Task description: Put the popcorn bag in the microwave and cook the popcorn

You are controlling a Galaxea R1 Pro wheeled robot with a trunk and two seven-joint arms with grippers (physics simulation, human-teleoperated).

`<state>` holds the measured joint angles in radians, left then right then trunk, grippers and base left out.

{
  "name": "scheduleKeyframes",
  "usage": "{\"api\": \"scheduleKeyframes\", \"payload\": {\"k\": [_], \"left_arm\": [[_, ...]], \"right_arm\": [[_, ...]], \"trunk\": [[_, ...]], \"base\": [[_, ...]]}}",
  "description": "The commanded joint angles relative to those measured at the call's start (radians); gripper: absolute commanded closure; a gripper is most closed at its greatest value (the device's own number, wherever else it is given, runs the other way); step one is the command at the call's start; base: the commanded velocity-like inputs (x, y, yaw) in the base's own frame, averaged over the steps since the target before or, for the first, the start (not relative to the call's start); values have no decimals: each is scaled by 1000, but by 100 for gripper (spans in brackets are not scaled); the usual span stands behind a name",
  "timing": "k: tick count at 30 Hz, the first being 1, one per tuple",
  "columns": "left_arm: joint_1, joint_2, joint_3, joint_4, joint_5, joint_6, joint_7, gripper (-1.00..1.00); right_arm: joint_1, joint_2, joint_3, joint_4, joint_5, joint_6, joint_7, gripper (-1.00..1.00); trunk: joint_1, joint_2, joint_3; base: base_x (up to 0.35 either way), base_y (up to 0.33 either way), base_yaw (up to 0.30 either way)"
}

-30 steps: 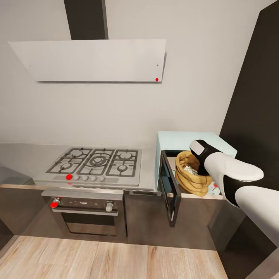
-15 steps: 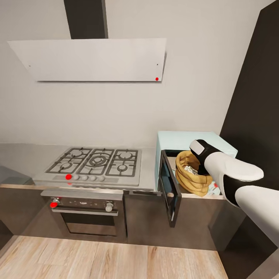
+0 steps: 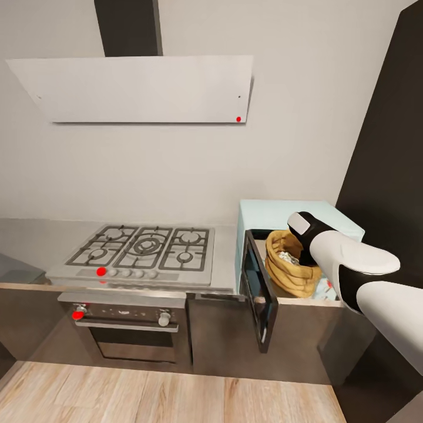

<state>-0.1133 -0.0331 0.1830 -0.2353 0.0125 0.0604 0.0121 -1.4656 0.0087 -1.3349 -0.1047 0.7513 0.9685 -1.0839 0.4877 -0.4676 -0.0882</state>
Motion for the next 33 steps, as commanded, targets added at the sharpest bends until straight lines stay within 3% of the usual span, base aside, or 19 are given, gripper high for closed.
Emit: {"api": "scheduleKeyframes", "payload": {"k": [1, 26, 33], "left_arm": [[0, -1, 4, -2, 1, 6, 1, -100], [0, 0, 4, -2, 1, 6, 2, -100], [0, 1, 4, -2, 1, 6, 2, -100]], "right_arm": [[-12, 1, 25, -3, 19, -4, -4, 100], [-13, -1, 28, -3, 19, -2, -5, 100], [-13, -1, 28, -3, 19, -2, -5, 100]], "trunk": [[1, -2, -2], [1, -2, -2], [1, -2, -2]], "base": [[115, 0, 0], [73, 0, 0], [231, 0, 0]]}}
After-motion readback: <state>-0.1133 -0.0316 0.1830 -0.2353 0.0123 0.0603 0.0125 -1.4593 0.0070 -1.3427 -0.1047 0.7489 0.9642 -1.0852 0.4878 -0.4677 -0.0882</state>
